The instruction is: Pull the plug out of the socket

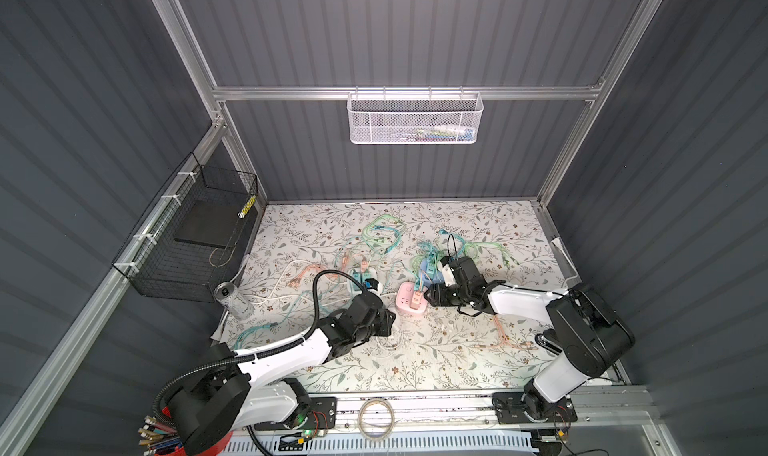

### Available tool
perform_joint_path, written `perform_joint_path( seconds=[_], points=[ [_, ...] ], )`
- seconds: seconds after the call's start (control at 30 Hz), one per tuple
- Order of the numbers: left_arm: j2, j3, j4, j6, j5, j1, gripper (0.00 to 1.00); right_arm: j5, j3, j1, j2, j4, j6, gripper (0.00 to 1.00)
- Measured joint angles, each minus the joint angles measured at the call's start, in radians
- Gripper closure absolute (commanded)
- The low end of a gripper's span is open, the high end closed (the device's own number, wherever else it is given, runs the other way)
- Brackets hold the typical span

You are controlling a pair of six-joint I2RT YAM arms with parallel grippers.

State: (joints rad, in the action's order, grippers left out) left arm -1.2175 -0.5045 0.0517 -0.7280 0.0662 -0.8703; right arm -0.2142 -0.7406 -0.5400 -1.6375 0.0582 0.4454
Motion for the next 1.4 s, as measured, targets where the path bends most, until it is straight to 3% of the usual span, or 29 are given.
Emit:
perform_joint_path(
  seconds=[0.13,0.3,0.63,1.0,1.4],
  points=[
    [0.001,0.011,0.002,-0.018,0.0,0.004,0.63,-0.001,0.0,0.001,0.0,0.0,0.0,0.35],
    [0.012,0.03,-0.019,-0.05,0.003,0.013,0.35,-0.001,0.0,0.001,-0.001,0.0,0.0,0.33],
    [0.042,-0.046,-0.217,-0.043,0.066,0.015,0.1,-0.002,-0.002,0.003,-0.001,-0.001,0.0,0.32],
    [0.024,-0.163,-0.394,-0.008,0.141,0.014,0.06,-0.001,-0.007,0.003,-0.002,-0.007,0.0,0.32],
    [-0.211,-0.323,-0.369,0.146,0.182,0.014,0.04,0.021,-0.013,0.003,0.019,-0.058,-0.011,0.29]
  ],
)
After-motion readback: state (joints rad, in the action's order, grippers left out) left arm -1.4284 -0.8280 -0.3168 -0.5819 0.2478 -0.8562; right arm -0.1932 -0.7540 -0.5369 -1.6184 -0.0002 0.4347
